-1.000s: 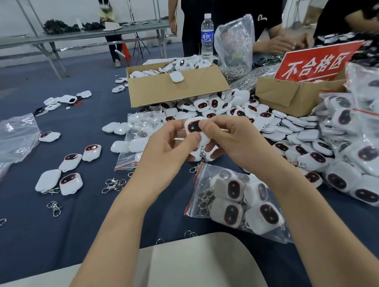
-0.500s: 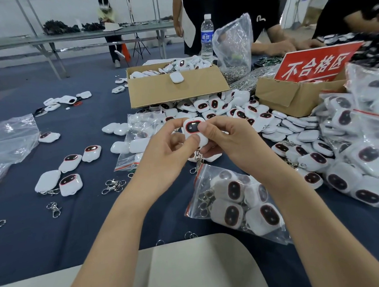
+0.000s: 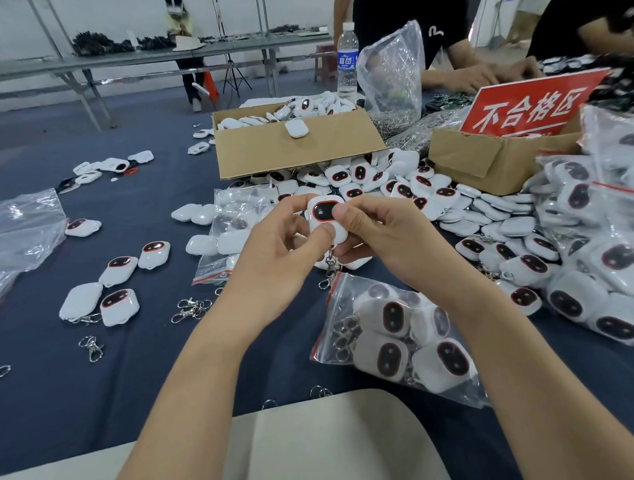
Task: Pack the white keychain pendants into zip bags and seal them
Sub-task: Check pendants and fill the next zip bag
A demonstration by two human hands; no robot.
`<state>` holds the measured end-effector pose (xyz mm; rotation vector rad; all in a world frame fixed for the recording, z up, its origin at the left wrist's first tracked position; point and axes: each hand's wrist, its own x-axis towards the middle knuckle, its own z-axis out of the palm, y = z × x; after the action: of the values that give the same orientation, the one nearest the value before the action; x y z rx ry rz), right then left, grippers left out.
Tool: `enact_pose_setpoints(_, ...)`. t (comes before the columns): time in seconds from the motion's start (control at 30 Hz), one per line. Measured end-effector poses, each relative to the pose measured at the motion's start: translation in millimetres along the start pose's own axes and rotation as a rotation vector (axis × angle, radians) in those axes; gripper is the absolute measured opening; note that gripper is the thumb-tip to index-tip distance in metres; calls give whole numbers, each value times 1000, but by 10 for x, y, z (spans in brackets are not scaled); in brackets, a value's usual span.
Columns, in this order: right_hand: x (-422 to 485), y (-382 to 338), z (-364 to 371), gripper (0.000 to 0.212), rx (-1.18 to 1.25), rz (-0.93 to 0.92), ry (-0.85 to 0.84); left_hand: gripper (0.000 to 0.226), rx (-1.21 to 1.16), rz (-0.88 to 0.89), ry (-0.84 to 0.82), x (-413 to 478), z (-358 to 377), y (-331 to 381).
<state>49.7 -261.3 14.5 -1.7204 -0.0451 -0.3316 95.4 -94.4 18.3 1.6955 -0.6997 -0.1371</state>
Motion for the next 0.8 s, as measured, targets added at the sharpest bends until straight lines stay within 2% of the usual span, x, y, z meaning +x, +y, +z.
enact_pose_setpoints(0.17,2,6,-34,22,-12,-5,19,25,39,15,-29,15,-18,-21)
enact_pose_setpoints(0.3,-12,-6,-78,28,-124,24,-7,52,98,-34,-56,21,-59,13)
enact_pose_setpoints(0.33,-19,-4,-93,33,-167,46,-14,51,103,-69,-62,20,-91,12)
enact_pose_setpoints(0.4,-35,9,-142,35,-308,81,-27,36,164,-163,-118,10,-206,-13)
enact_pose_setpoints(0.5,-69,49,-220,25,-521,165,-108,20,358,-308,-282,-32,-408,-66)
enact_pose_setpoints(0.6,-72,98,-236,20,-640,284,-256,11,401,-392,-321,-69,-457,-68)
enact_pose_setpoints(0.8,-55,151,-210,18,-615,330,-319,9,310,-413,-425,-71,-251,-106)
